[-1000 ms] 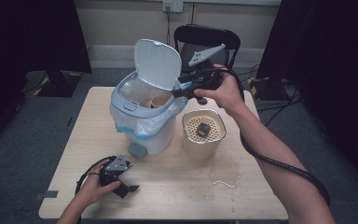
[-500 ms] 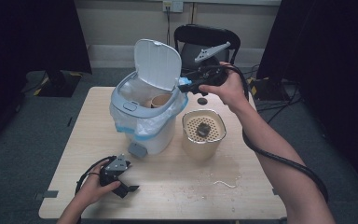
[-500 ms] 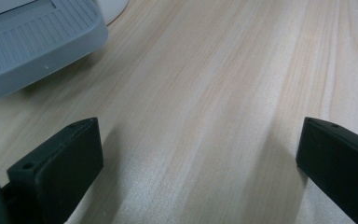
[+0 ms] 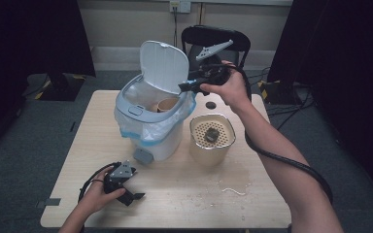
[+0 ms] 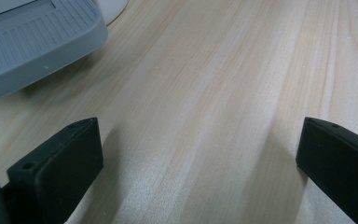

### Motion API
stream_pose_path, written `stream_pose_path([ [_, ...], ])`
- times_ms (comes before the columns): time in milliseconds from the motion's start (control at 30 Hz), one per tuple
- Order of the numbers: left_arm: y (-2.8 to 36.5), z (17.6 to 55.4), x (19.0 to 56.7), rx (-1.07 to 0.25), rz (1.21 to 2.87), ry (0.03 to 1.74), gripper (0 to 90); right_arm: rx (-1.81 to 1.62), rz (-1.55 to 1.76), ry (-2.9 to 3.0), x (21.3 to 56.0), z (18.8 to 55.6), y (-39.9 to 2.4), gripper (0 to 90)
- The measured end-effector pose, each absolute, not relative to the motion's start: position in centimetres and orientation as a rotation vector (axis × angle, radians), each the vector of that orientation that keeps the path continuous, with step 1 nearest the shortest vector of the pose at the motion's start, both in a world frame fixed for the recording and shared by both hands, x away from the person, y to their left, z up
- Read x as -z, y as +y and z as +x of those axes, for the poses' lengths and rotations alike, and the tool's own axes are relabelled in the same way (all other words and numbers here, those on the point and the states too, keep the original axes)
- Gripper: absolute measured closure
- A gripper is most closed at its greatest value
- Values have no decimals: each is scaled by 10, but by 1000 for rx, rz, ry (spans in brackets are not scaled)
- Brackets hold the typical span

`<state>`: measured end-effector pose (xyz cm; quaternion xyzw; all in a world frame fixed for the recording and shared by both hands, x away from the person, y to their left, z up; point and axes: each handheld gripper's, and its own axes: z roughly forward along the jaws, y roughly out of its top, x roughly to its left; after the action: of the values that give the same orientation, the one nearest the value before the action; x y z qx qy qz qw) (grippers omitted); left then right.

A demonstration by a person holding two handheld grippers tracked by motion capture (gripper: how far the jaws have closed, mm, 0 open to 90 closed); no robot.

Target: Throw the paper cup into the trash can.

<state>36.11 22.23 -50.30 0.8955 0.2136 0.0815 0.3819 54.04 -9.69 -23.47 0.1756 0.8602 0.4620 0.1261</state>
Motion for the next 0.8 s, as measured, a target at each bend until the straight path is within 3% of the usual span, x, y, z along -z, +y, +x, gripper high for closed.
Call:
stream_pose_path([
  [800, 223, 361, 502, -203, 2294, 538, 0, -1384, 395, 2529, 223, 525, -72, 353],
])
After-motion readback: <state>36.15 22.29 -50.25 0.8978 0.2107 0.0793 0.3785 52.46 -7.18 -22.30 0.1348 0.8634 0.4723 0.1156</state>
